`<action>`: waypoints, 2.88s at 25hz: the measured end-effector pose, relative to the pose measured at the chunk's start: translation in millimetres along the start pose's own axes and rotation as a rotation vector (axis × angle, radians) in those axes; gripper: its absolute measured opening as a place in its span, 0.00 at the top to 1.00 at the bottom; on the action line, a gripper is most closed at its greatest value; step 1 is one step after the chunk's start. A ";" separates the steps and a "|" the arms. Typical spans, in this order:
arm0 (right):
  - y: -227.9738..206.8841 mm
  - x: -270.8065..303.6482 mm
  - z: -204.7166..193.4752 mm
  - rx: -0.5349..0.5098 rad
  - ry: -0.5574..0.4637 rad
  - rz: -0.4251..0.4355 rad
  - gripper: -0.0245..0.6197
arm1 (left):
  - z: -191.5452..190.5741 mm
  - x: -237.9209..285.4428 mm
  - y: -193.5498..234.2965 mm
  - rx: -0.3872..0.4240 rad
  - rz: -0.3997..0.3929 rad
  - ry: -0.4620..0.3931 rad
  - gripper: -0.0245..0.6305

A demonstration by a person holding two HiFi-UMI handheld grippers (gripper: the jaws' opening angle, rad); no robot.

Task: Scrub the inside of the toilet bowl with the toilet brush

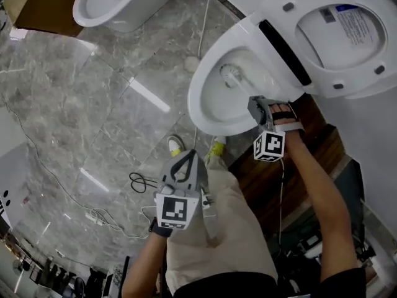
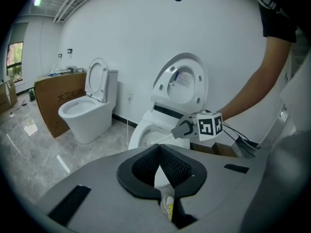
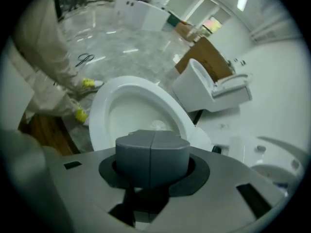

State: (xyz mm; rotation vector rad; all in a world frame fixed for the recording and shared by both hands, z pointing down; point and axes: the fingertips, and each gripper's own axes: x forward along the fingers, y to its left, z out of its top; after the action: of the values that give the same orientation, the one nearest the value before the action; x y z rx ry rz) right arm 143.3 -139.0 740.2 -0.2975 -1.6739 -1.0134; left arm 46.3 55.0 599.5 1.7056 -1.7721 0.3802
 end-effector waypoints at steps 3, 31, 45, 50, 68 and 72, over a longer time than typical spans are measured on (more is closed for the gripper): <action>0.1 14.6 -8.3 -0.137 0.016 0.014 0.72 | 1.2 1.2 0.6 0.032 -0.013 -0.001 0.93; 21.0 20.9 -81.0 0.037 0.208 0.123 0.72 | 5.8 25.7 -8.2 0.049 -0.035 0.033 0.93; 56.8 -6.6 -73.4 0.127 0.203 0.203 0.72 | 16.8 30.7 -16.8 0.032 -0.033 0.001 0.93; 64.1 -8.7 -54.5 0.171 0.182 0.232 0.72 | 21.2 28.8 -15.6 0.040 -0.031 -0.011 0.93; 66.5 -16.1 0.8 0.540 0.136 0.372 0.72 | 14.5 20.1 -4.8 0.016 -0.013 -0.013 0.93; 62.6 -19.5 9.8 0.762 0.117 0.415 0.72 | 14.9 20.1 -5.5 0.011 -0.010 -0.015 0.93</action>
State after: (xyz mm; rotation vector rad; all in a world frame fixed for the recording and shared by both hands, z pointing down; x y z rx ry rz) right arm 184.4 -88.4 751.9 -0.0651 -1.6724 -0.0533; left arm 48.9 29.5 599.5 1.7280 -1.7749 0.3747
